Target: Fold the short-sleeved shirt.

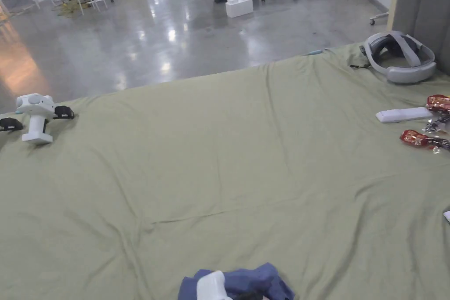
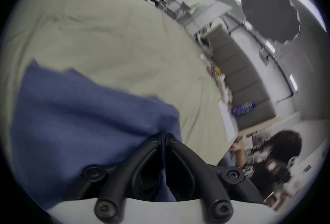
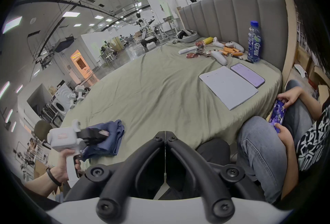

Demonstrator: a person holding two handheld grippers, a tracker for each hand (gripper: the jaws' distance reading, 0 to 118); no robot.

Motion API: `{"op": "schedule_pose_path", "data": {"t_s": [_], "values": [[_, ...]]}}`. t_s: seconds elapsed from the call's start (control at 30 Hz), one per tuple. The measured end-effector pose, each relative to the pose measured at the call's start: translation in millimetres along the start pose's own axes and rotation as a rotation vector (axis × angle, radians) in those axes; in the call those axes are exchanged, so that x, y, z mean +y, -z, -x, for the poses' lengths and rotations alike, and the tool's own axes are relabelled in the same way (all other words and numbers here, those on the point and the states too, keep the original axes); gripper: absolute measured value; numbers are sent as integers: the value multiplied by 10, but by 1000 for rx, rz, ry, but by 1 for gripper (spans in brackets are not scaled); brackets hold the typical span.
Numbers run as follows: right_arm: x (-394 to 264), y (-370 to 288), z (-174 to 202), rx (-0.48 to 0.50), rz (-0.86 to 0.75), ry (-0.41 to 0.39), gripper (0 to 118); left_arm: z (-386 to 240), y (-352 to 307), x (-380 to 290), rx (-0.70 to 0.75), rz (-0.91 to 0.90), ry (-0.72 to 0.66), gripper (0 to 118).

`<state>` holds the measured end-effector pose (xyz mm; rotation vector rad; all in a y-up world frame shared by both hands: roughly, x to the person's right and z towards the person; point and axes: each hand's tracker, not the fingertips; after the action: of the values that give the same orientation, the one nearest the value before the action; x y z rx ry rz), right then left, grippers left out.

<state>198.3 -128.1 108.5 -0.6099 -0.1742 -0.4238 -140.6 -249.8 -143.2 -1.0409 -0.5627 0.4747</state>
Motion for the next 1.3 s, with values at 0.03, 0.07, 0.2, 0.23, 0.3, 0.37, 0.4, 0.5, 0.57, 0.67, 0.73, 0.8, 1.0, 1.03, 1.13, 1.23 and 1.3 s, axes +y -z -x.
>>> {"op": "schedule_pose_path", "data": {"t_s": [0.03,0.07,0.2,0.23,0.3,0.37,0.4,0.5,0.57,0.67,0.73,0.8,1.0,1.03,1.13,1.23,1.3], "values": [[4,5,70,0,3,-14,2,5,118,-34,32,46,12,3],[-1,21,115,4,10,-25,2,18,195,-67,51,54,20,3],[-79,186,328,134,91,-101,2,-68,-7,15,35,-9,-17,3],[-101,267,401,158,113,-132,2,-125,-104,24,31,-38,5,4],[-137,501,600,190,158,-225,2,-221,-417,37,-52,-133,66,4],[-129,776,805,261,192,-254,2,-255,-771,33,-91,-195,80,4],[-116,944,915,326,212,-235,2,-230,-934,24,-71,-234,74,4],[-85,1523,1271,474,315,-237,2,-5,-1356,-21,-49,-292,-2,4],[-80,1889,1506,453,353,-295,2,209,-1597,-93,-55,-321,-67,4],[-174,2431,1729,370,484,-362,2,515,-1834,-210,32,-342,-97,4],[-366,2730,1827,251,608,-568,2,695,-1899,-268,65,-327,-143,4],[-299,2626,1871,293,515,-571,2,875,-1932,-311,21,-309,-203,15],[-333,2608,1900,249,548,-553,2,1177,-1634,-184,-92,-278,-270,111],[-341,2612,1880,250,545,-535,2,1224,-1533,-133,-116,-257,-285,111],[-335,2609,1817,263,539,-493,2,1329,-1153,-22,-221,-199,-318,109],[-330,2614,1778,268,542,-445,2,1403,-801,25,-225,-131,-346,105],[-338,2615,1768,267,539,-430,2,1295,-648,33,-178,-86,-284,82]]}}
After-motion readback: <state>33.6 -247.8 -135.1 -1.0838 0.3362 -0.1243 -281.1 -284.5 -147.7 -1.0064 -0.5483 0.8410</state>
